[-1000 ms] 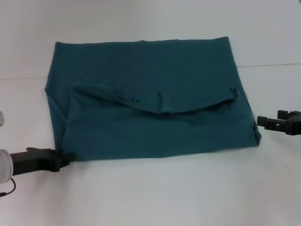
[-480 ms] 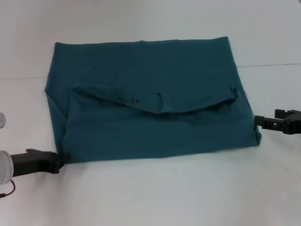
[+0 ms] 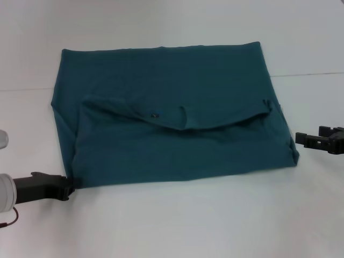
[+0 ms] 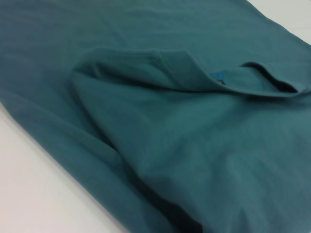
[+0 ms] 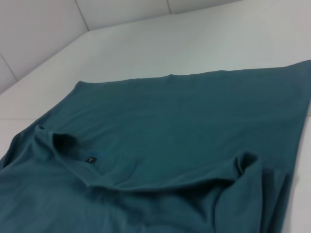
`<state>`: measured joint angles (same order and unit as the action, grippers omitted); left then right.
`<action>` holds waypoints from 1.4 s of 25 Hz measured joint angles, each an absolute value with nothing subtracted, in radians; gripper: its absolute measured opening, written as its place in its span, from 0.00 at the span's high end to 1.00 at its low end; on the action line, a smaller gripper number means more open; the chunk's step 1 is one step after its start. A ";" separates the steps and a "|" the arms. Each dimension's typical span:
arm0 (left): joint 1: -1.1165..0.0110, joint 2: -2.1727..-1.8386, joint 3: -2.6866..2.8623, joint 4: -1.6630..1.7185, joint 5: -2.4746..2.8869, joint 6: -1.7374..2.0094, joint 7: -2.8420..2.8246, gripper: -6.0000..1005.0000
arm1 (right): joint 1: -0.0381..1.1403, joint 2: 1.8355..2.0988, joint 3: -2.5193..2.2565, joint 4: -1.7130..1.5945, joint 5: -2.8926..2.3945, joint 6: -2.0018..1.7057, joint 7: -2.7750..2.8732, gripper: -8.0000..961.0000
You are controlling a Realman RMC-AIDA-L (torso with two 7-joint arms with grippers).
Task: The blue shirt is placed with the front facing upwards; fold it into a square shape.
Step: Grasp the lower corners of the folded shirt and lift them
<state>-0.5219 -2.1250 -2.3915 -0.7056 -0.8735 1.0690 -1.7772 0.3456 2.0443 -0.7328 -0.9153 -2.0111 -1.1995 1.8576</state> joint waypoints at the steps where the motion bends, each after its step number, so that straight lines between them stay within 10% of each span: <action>1: -0.521 -2.125 -2.389 -0.706 -0.873 1.068 -1.777 0.96 | 0.344 2.044 -0.730 -0.915 -2.011 -1.200 1.858 0.05; 26: -0.516 -2.135 -2.396 -0.711 -0.877 1.057 -1.771 0.96 | 0.338 2.032 -0.695 -0.911 -2.189 -1.290 1.733 0.05; 35: -0.515 -2.135 -2.394 -0.713 -0.875 1.053 -1.778 0.96 | 0.490 1.990 -0.687 -1.068 -2.480 -1.523 2.116 0.05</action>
